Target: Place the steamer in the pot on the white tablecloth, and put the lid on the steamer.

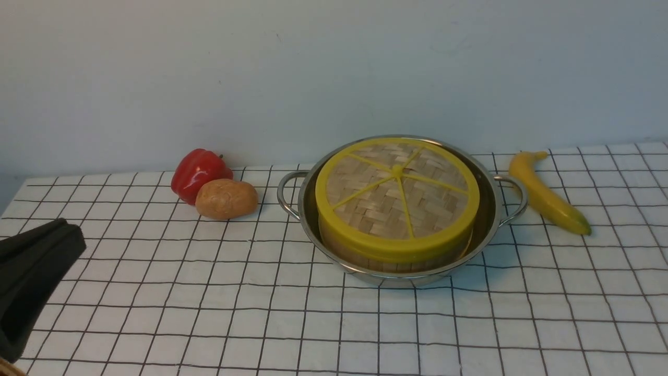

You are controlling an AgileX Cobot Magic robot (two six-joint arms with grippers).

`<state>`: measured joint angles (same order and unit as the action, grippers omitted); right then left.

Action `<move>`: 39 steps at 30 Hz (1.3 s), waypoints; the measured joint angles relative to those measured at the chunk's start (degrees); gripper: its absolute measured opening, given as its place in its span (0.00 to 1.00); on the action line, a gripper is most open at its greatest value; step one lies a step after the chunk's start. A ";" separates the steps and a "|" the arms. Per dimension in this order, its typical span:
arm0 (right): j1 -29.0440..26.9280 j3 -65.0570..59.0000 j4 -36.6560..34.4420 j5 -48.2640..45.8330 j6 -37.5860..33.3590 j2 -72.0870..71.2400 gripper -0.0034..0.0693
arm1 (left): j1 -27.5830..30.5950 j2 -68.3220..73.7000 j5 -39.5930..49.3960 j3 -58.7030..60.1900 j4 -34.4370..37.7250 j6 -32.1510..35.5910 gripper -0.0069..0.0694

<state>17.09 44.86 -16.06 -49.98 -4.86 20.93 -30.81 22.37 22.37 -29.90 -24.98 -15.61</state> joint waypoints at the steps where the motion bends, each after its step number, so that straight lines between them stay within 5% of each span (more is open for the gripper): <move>1: 0.00 0.00 -0.19 0.00 0.00 0.00 0.16 | 3.18 -0.04 1.55 0.00 -0.13 -0.40 0.12; 10: 0.00 0.00 -0.38 0.00 0.00 0.00 0.20 | 30.50 -0.94 5.18 0.00 -0.21 -2.43 0.13; 16: 0.00 0.00 -0.39 0.00 0.00 0.00 0.22 | 39.86 -5.21 5.45 0.00 0.08 -2.44 0.15; 39: 0.00 -0.01 -0.50 0.00 0.00 0.00 0.29 | 36.68 -20.65 11.68 1.45 3.61 -2.44 0.20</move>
<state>17.09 44.85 -16.56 -49.98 -4.86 20.93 5.87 1.72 34.04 -28.45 -21.37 -18.05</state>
